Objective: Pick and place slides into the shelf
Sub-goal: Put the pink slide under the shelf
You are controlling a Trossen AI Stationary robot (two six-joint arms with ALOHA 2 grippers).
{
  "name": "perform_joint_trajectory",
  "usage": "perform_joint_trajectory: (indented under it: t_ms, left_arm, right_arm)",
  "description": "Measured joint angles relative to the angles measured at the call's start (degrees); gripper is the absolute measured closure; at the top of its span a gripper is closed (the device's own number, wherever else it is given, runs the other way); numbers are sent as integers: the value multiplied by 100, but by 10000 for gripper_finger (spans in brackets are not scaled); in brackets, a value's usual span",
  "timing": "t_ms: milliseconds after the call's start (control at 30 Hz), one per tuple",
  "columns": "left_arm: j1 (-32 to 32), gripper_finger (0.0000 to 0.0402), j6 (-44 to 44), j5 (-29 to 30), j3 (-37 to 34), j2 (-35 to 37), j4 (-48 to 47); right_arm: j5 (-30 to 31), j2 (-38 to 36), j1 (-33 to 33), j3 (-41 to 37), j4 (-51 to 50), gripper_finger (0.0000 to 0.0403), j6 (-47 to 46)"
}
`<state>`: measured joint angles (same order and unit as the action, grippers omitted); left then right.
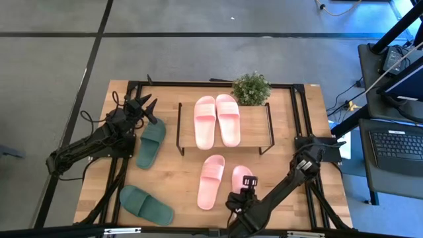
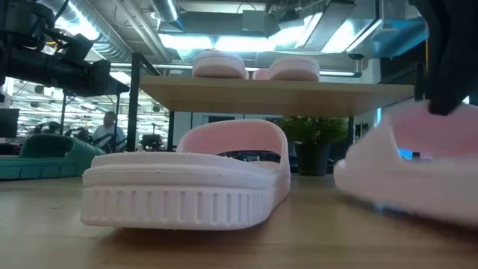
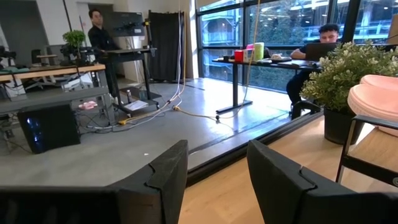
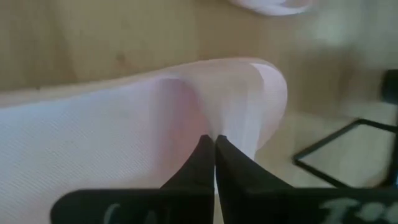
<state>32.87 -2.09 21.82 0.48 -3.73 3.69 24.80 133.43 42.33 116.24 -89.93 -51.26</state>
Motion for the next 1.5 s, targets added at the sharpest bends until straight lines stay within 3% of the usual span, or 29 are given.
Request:
perform_joint_trajectory:
  t_ms: [267, 367, 833, 1100, 1500]
  left_arm:
    - [1, 243, 1, -2, 0, -2, -19]
    - [0, 243, 0, -1, 1, -2, -18]
    - [0, 243, -2, 0, 0, -1, -17]
    - [-1, 243, -2, -1, 1, -1, -16]
    - [-1, 243, -4, 0, 1, -2, -16]
  right_arm:
    - [125, -647, -2, -1213, -5, 402, 31]
    - [434, -766, 0, -1605, -15, 402, -61]
    - [1229, -789, -40, -2588, -11, 402, -245]
    - [1501, -791, -42, -2850, -7, 393, -436]
    - [1554, -791, -59, -2602, -7, 377, -380]
